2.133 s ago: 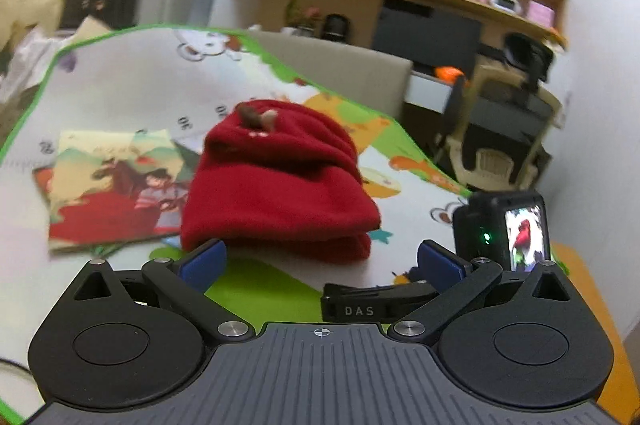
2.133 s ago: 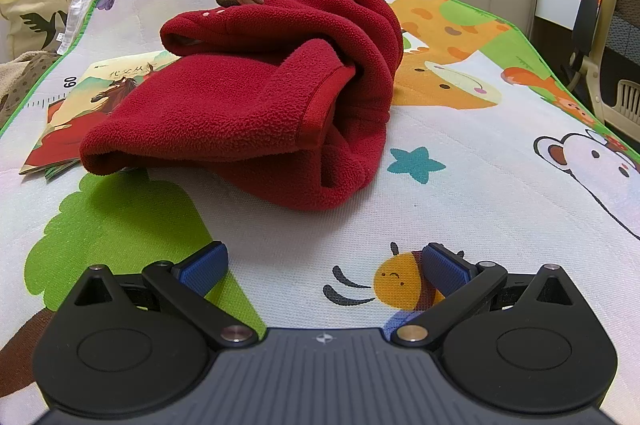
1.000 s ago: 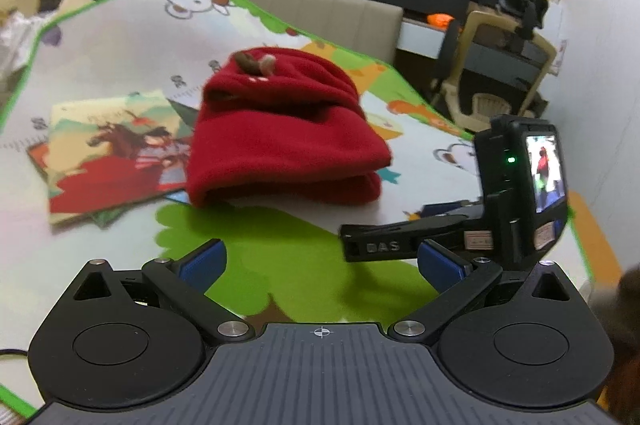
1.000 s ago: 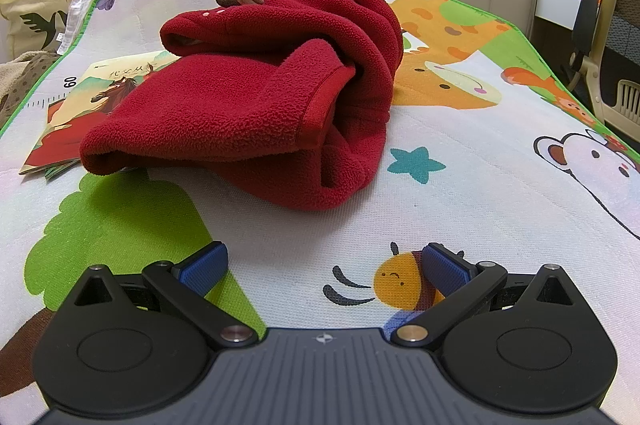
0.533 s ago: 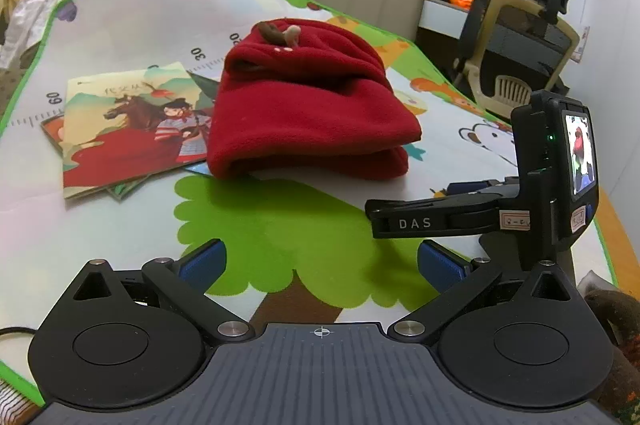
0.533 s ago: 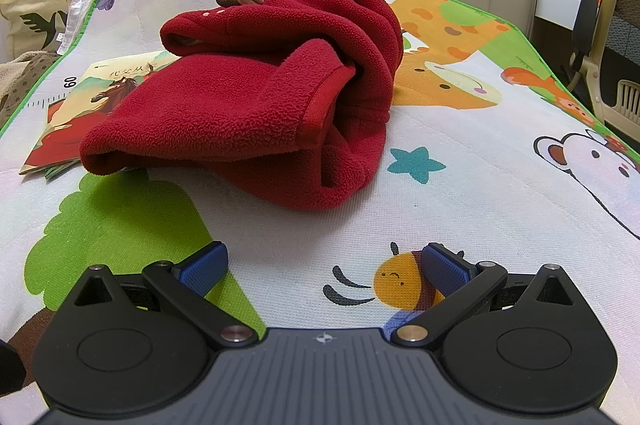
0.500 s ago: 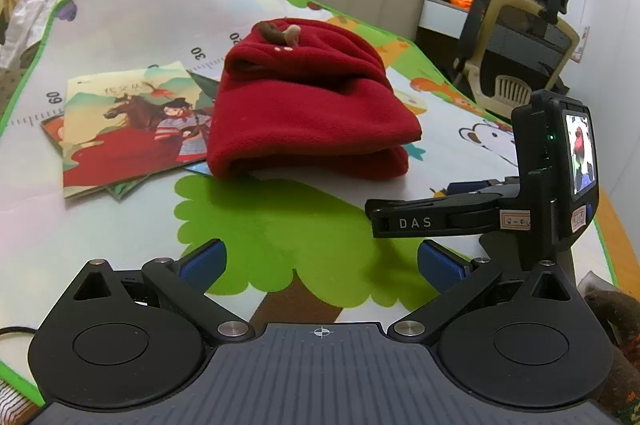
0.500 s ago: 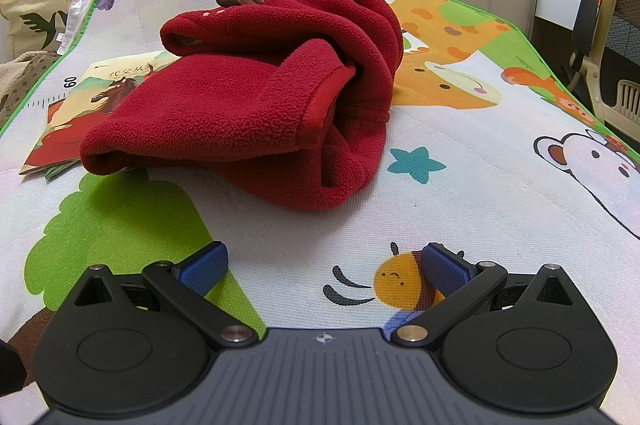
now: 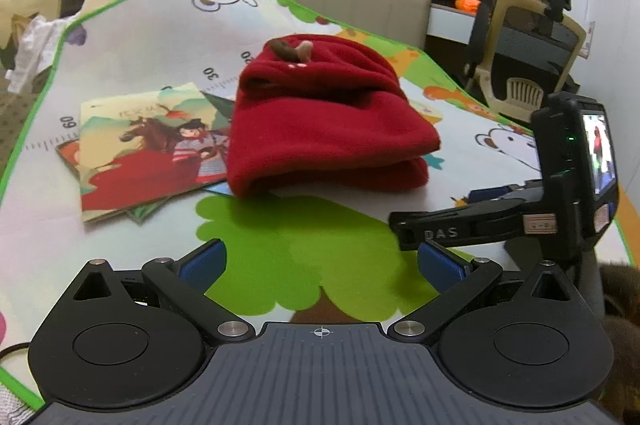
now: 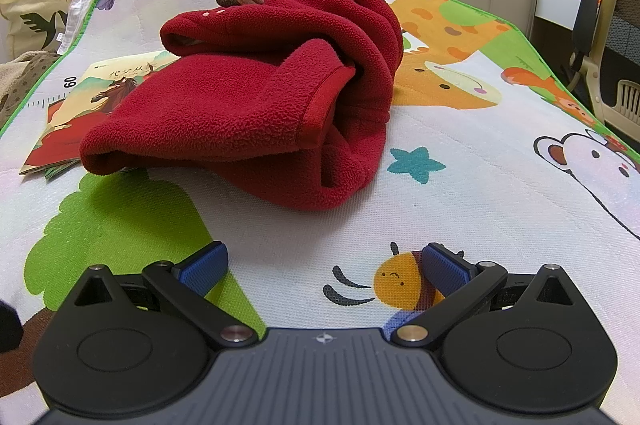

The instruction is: Fold clothes

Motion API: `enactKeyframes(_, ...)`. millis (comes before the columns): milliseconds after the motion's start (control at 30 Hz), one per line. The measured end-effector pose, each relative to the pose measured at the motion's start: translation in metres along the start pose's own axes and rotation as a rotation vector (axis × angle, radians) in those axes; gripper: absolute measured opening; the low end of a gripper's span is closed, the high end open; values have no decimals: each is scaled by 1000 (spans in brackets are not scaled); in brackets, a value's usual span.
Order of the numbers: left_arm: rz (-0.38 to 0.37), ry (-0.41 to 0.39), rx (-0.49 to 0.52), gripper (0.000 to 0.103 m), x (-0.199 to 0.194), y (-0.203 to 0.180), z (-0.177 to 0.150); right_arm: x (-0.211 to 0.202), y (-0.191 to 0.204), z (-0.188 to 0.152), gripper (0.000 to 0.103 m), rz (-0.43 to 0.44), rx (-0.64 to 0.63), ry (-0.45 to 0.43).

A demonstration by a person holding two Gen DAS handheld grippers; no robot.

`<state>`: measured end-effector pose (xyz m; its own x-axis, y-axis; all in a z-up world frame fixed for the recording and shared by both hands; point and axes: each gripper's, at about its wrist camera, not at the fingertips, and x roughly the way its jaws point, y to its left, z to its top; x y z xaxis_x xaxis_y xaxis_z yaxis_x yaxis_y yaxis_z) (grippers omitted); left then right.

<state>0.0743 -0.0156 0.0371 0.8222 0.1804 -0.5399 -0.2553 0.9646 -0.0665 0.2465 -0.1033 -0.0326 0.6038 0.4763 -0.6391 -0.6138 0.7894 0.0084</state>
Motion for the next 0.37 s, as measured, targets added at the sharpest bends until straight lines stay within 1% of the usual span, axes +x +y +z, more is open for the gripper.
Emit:
enactKeyframes(300,-22,29,-14,103,9,5,-3,0,0,0,103,-1,0,0)
enactKeyframes(367,-31,21,-15,103,9,7,-4,0,1,0,103,-1,0,0)
